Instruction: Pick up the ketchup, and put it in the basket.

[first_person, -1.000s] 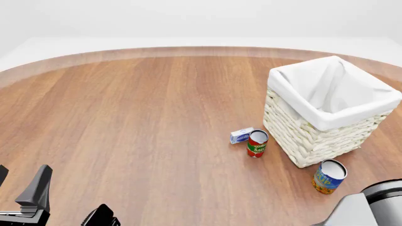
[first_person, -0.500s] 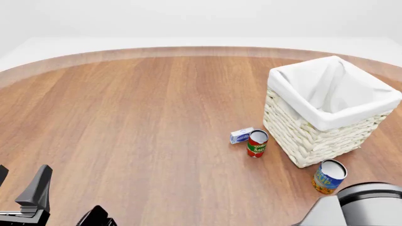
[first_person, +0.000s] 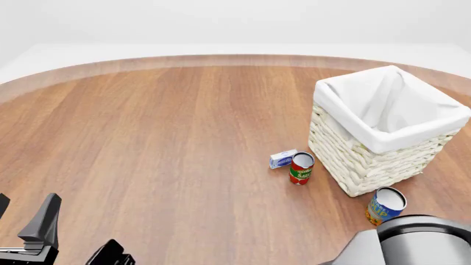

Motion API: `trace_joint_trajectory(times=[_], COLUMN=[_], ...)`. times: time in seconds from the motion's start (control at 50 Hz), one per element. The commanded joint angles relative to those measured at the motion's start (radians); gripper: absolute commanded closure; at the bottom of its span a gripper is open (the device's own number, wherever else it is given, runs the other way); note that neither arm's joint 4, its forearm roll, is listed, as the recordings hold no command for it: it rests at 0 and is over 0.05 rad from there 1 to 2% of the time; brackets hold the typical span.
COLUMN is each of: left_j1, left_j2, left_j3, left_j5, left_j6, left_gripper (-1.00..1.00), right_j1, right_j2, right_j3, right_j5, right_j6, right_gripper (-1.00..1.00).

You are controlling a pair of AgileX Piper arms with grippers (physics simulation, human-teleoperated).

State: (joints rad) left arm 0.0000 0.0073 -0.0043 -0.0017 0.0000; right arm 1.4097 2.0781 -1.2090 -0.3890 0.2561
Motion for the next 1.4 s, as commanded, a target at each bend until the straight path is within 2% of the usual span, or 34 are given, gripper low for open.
trace_joint_trajectory(times=[0.02,0.26,0.28,1.4], left_j1=[0.0,0.0,0.0,0.0], left_j2=[0.0,0.0,0.0,0.0], left_j3=[0.0,0.0,0.0,0.0], left_j5=[0.0,0.0,0.0,0.0], left_j6=[0.0,0.0,0.0,0.0], left_gripper=[-1.0,-1.0,-1.0,-1.0], right_j1=[-0.005,-0.002,-0.004,-0.022], right_j2=[0.016,0.023,0.024,-0.055], right_j3=[-0.019,-0.017,-0.017,0.006], right_j5=[0.01,-0.002,-0.003,0.015], right_j6=[-0.002,0.005,0.004,-0.009], right_gripper=[-1.0,-1.0,1.0,1.0])
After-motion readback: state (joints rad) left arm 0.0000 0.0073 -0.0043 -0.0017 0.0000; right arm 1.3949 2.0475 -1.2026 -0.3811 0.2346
